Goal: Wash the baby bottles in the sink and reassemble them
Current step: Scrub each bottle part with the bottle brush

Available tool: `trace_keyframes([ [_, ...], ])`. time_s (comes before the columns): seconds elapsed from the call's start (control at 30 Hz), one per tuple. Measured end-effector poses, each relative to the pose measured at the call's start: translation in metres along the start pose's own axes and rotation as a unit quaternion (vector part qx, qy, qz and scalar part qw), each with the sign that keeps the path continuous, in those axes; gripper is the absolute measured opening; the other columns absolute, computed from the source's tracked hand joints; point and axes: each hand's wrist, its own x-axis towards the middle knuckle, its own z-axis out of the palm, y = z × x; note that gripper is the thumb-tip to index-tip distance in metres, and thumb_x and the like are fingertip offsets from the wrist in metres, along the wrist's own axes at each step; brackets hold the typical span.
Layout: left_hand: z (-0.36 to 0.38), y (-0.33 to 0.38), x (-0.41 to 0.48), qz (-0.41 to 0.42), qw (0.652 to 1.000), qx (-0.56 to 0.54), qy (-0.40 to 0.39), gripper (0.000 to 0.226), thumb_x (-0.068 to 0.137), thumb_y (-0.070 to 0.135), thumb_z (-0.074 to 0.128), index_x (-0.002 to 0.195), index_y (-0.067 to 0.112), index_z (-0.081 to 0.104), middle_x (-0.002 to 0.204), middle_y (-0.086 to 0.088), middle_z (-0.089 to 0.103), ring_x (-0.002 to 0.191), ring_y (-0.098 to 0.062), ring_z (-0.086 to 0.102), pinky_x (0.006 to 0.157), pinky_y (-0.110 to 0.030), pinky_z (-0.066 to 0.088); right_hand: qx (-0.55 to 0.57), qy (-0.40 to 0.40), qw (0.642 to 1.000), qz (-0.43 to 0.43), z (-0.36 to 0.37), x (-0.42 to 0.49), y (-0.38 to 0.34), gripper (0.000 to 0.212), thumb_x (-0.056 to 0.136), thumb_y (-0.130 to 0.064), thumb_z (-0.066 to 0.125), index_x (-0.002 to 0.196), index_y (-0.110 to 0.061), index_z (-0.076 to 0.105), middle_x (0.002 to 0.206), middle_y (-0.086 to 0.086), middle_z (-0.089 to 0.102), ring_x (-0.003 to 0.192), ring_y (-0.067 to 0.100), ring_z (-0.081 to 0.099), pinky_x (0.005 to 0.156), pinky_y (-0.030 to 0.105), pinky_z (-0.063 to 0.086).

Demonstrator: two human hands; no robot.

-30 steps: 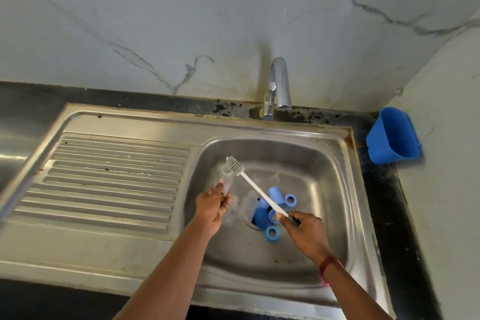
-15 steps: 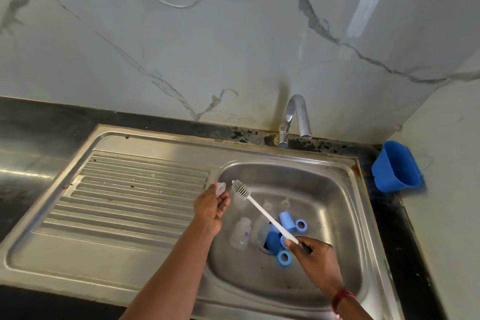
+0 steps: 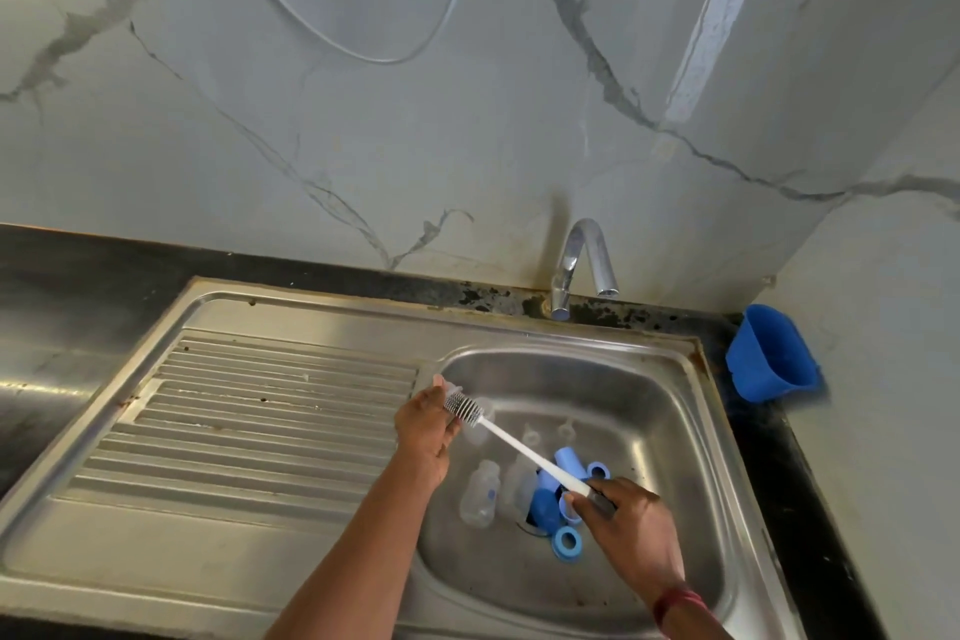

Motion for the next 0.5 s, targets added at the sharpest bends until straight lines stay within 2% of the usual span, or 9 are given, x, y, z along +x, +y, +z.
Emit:
trace_keyframes([
  [0.1,-0.002,0.003,0.0,-0.006,0.999,-0.038,-0.01,0.022,0.097,0.019,0.06,0.111,0.001,0.063,0.105,-0.016,0.07,0.09,-0.023,0.067,0.089,-0.041,0.055,-0.019,0.019,0.999,-0.029,0.01,-0.001,-0.002,0.023,0.076,-0.043,0.08,0.064,-0.028,0.066,0.056,-0.007,0.053,0.047,0.008,0.05,0.043,0.015,0.034],
  [0.2,-0.007,0.007,0.002,-0.001,0.999,-0.034,-0.009,0.023,0.092,0.019,0.067,0.107,0.002,0.065,0.105,-0.016,0.07,0.092,-0.024,0.068,0.083,-0.038,0.057,-0.019,0.036,0.999,-0.035,0.016,-0.001,-0.005,0.021,0.076,-0.044,0.08,0.066,-0.031,0.067,0.057,-0.008,0.055,0.046,0.006,0.05,0.041,0.017,0.037],
  [0.33,-0.012,0.012,0.005,0.01,1.0,-0.013,0.018,0.035,0.078,0.018,0.081,0.103,0.0,0.065,0.1,-0.015,0.072,0.094,-0.028,0.07,0.08,-0.04,0.059,-0.016,0.055,0.997,-0.044,0.023,-0.001,-0.005,0.019,0.075,-0.038,0.083,0.07,-0.031,0.066,0.06,-0.008,0.054,0.046,0.004,0.045,0.043,0.012,0.03],
  [0.5,-0.011,0.02,0.01,-0.001,1.0,-0.004,0.0,0.031,0.08,0.016,0.08,0.104,0.002,0.065,0.103,-0.015,0.071,0.094,-0.026,0.068,0.078,-0.039,0.057,-0.046,0.085,0.993,-0.073,0.023,0.002,-0.006,0.021,0.067,-0.031,0.09,0.076,-0.026,0.072,0.067,-0.008,0.058,0.052,0.01,0.054,0.042,0.018,0.036],
])
